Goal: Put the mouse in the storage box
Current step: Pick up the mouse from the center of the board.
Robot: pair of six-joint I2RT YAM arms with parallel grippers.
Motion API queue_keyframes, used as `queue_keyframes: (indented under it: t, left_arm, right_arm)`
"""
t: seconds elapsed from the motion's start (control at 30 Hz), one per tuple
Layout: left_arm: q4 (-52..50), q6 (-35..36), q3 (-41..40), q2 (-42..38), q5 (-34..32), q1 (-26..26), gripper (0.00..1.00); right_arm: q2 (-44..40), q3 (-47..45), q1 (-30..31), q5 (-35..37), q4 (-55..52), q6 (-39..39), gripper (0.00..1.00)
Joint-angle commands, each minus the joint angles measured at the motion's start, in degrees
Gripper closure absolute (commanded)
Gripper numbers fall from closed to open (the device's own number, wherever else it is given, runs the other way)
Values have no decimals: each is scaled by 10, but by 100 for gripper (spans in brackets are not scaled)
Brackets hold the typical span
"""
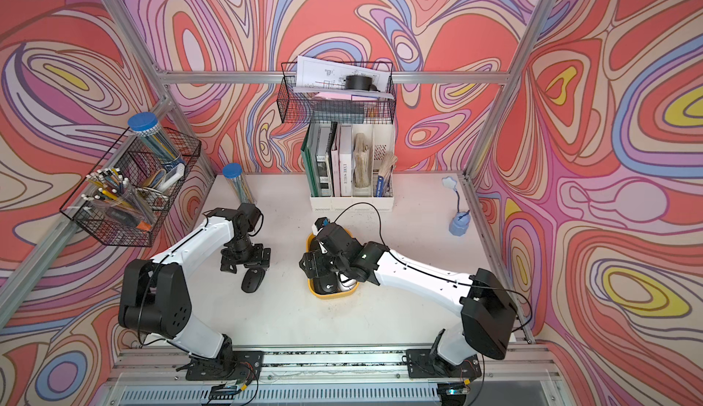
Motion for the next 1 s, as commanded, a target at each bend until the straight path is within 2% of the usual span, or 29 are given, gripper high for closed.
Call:
queue_keyframes:
  t: [0.0, 0.2, 0.77, 0.97]
  left_arm:
    - [-13, -21, 7, 28, 19, 19, 1]
    - [19, -22, -3, 61, 62, 21, 1]
    - [47, -38, -23, 108, 46, 24, 4]
    - [55, -43, -23, 121, 61, 25, 13]
  right_arm:
    - [-19, -13, 2, -3, 9, 0, 21]
    - [-34, -21, 2, 10, 1, 0, 21]
    - [-50, -36, 2, 26, -4, -1, 22]
    - [-57, -45, 2, 31, -4, 4, 24]
